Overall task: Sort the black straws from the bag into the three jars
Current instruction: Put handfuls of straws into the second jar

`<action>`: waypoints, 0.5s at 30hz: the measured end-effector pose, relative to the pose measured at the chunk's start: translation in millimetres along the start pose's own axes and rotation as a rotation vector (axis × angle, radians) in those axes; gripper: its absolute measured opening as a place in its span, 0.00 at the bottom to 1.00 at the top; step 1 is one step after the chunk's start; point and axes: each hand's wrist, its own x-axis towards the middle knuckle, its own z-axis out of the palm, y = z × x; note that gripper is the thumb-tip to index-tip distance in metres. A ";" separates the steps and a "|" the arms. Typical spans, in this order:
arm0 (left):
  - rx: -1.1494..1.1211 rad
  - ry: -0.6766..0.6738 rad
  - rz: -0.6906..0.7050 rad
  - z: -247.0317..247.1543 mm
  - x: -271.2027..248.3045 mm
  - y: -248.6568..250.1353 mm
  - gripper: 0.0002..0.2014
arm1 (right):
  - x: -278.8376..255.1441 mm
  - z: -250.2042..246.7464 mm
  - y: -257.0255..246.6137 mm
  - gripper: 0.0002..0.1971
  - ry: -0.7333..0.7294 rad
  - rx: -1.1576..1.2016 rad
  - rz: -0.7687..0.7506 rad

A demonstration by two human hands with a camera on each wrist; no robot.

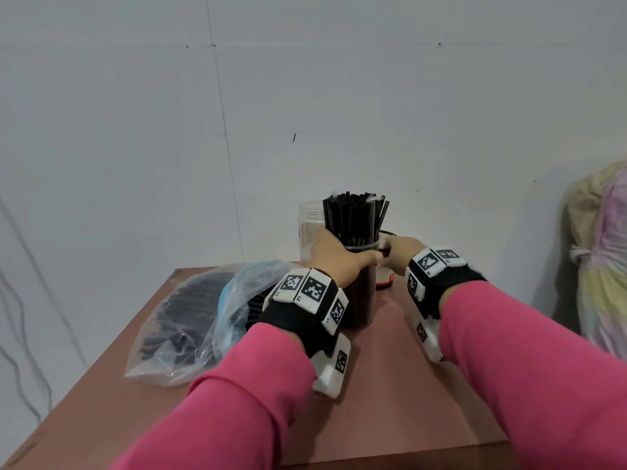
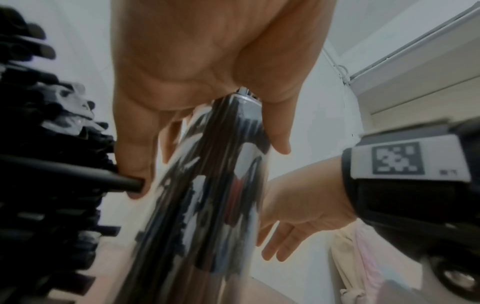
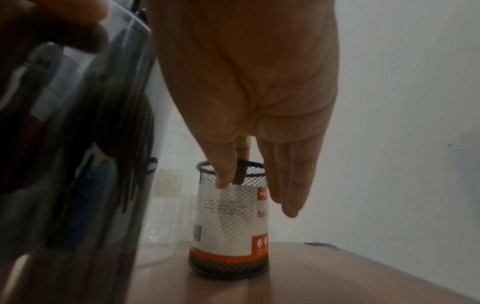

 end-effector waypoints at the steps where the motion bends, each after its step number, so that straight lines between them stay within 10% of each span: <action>1: -0.006 -0.013 -0.013 -1.6 -0.5 1.8 0.50 | -1.2 -0.1 3.1 0.13 0.027 0.012 0.023; 15: 0.026 -0.008 -0.161 58.1 24.9 42.6 0.42 | -93.4 -43.5 96.0 0.10 0.240 0.314 0.233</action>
